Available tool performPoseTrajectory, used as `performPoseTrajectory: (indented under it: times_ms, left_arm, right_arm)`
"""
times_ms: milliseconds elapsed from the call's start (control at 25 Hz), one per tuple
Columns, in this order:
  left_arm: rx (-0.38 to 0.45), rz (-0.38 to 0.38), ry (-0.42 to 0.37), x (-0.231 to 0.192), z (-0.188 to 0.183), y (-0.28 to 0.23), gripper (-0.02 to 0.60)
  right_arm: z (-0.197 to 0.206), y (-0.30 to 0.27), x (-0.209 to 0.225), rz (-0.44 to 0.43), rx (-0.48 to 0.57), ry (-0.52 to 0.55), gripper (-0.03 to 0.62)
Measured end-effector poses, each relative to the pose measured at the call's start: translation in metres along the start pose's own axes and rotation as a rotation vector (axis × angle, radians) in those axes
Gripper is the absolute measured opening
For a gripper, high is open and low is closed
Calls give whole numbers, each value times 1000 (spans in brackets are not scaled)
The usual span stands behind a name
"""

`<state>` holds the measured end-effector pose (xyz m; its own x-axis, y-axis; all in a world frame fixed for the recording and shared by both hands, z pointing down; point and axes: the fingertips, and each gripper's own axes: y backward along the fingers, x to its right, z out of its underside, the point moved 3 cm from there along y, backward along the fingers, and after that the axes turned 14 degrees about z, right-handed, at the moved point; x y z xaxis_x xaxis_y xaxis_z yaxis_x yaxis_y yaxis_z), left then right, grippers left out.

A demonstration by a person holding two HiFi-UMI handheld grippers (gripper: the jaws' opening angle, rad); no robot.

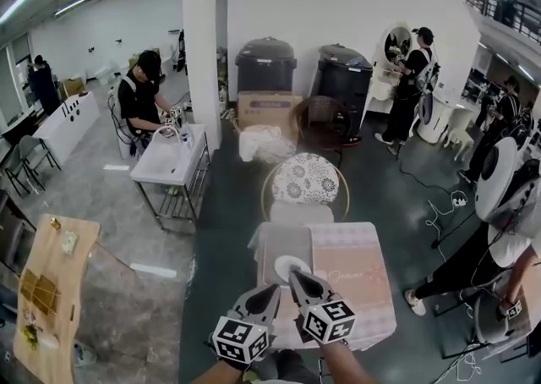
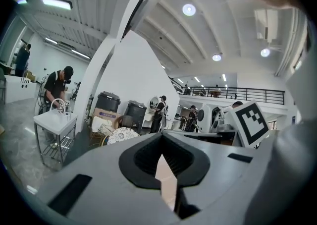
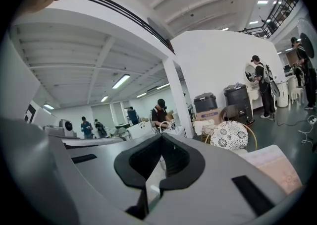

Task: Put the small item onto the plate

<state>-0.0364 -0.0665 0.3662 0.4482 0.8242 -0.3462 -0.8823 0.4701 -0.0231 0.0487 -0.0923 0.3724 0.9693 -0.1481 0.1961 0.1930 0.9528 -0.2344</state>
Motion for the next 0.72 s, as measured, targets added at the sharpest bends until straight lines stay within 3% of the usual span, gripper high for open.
performPoseTrajectory:
  times_ms: [720]
  left_arm:
    - [21, 10, -43, 20, -3, 35, 6]
  right_arm:
    - [1, 34, -30, 7, 35, 29, 14]
